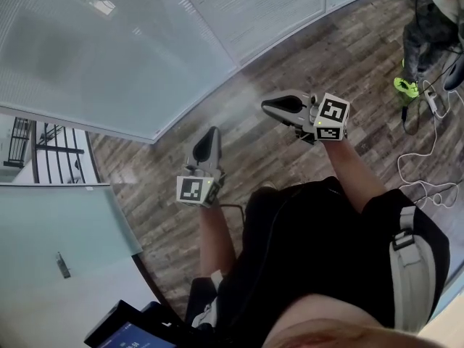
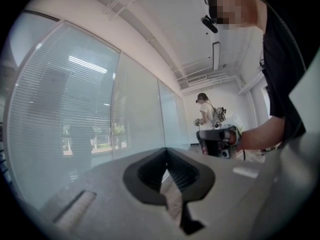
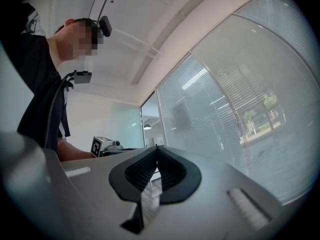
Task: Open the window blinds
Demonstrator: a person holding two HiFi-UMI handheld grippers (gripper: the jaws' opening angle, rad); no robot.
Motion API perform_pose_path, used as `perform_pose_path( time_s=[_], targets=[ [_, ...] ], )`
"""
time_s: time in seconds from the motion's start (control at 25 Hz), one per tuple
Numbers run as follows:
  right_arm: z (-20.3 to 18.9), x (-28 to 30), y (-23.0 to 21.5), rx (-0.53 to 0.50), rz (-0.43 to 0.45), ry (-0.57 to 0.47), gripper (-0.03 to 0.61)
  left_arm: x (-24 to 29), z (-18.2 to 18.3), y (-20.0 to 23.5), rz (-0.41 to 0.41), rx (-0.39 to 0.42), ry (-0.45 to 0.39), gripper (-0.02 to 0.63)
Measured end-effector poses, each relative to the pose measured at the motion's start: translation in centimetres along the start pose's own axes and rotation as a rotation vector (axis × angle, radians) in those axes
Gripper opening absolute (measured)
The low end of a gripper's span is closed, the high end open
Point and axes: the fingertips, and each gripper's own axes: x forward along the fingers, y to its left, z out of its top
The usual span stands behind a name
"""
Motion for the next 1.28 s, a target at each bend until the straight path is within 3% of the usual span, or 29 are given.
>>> perform_pose_path(
  time_s=[0.28,0.44,0.72,1.28],
  targets=[
    [-1.0,0.3,-1.4,0.026,-0.003,-0.005,0.006,1.4,-0.4,0.0,-0.018,-0.080,-0.011,0.003],
    [-0.8,1.0,-3.3,0.022,-0.032,-0.023,0.006,2.6,-2.0,1.0,-0.055,-0.068,-0.031,0.003],
    [-0.8,3.9,-7.1,0.008,-0.106,-0.032,0.006,5.3,-0.1,4.1,-0.091,-0.096,-0.027,0.003],
    [-0.3,11.1,-11.4,-0.047,-0.145,0.001,0.006,7.2,-2.4,12.2,-0.140,-0.103,-0.029,0.003]
  ],
)
